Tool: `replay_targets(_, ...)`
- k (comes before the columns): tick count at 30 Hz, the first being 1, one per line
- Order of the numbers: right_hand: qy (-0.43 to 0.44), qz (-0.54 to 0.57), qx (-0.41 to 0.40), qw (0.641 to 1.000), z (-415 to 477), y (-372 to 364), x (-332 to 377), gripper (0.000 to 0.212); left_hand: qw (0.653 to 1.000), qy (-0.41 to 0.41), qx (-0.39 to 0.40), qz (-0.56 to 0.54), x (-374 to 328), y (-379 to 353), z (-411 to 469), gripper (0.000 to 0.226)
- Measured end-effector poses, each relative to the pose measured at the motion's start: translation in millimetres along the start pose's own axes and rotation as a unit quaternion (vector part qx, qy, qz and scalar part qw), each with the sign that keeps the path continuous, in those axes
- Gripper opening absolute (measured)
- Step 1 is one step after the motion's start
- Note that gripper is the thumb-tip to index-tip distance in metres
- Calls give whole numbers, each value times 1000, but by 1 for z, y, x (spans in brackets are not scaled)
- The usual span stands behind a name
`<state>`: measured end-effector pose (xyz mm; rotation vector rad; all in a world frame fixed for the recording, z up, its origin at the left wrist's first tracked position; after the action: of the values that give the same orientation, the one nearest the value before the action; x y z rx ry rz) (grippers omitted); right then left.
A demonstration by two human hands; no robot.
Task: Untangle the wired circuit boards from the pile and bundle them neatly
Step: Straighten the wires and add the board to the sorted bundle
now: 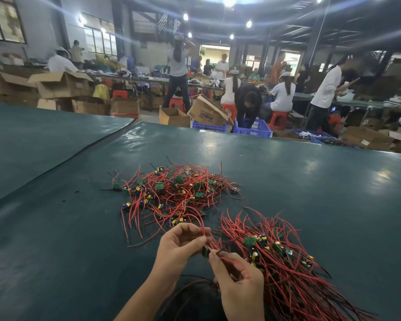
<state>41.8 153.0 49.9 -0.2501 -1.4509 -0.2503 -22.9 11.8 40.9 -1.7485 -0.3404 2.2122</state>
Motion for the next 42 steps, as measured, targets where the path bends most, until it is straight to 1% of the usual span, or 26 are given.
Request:
replay_targets(5, -43, 15, -35, 998, 5, 6, -7, 19, 999, -10, 44, 13, 0, -4, 0, 13)
replay_targets(7, -50, 11, -36, 998, 5, 7, -7, 18, 997, -22, 63, 27, -3, -7, -1, 13)
replay_targets(10, -52, -13, -33, 998, 6, 7, -6, 21, 993, -44, 82, 78, -5, -11, -2, 14)
replay_targets(14, -71, -22, -24, 997, 7, 4, -9, 25, 984, -65, 85, 145, -6, -12, -4, 16)
replay_targets(17, -84, -5, -20, 996, 5, 3, -10, 25, 984, -64, 84, 141, -6, -12, -3, 16)
replay_targets(19, -96, 15, -34, 995, 5, 5, -11, 23, 987, -61, 79, 122, -6, -11, -2, 16)
replay_targets(23, -116, 66, -64, 989, 8, 11, -12, 24, 987, -63, 109, 105, -8, -16, -3, 11)
replay_targets(25, -119, 97, -70, 986, 8, 13, -11, 22, 990, -66, 95, 86, -8, -17, -4, 18)
replay_targets(27, -124, 129, -71, 981, 8, 13, -10, 15, 992, -52, 91, 75, -6, -17, -4, 23)
replay_targets(28, -127, 145, -67, 979, 8, 12, -9, 13, 991, -37, 103, 78, -5, -18, -5, 25)
replay_targets(31, -143, 177, -45, 973, 8, 8, -11, 17, 981, 18, 166, 96, 1, -24, -11, 31)
replay_targets(33, -159, 185, -37, 969, 9, 6, -15, 15, 976, 19, 189, 108, 2, -29, -14, 29)
replay_targets(35, -168, 172, -41, 970, 10, 6, -17, 16, 980, -13, 174, 96, -3, -32, -13, 27)
replay_targets(37, -174, 165, -46, 970, 10, 7, -17, 17, 986, -41, 138, 81, -8, -31, -11, 27)
replay_targets(40, -178, 164, -42, 969, 7, 5, -13, 16, 993, -44, 96, 56, -9, -29, -10, 37)
replay_targets(42, -175, 161, -21, 971, 4, 0, -9, 16, 996, -34, 79, 38, -9, -28, -11, 37)
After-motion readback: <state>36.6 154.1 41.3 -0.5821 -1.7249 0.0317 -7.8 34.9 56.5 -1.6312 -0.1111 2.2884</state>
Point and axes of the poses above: each hand's wrist, its own z-axis towards the middle knuckle, its own y-axis out of the back of the hand, x = y × z, the point moved 7 cm from there along z, towards the middle knuckle, and after that the axes turned 11 degrees about -y, right-handed, at the moved point
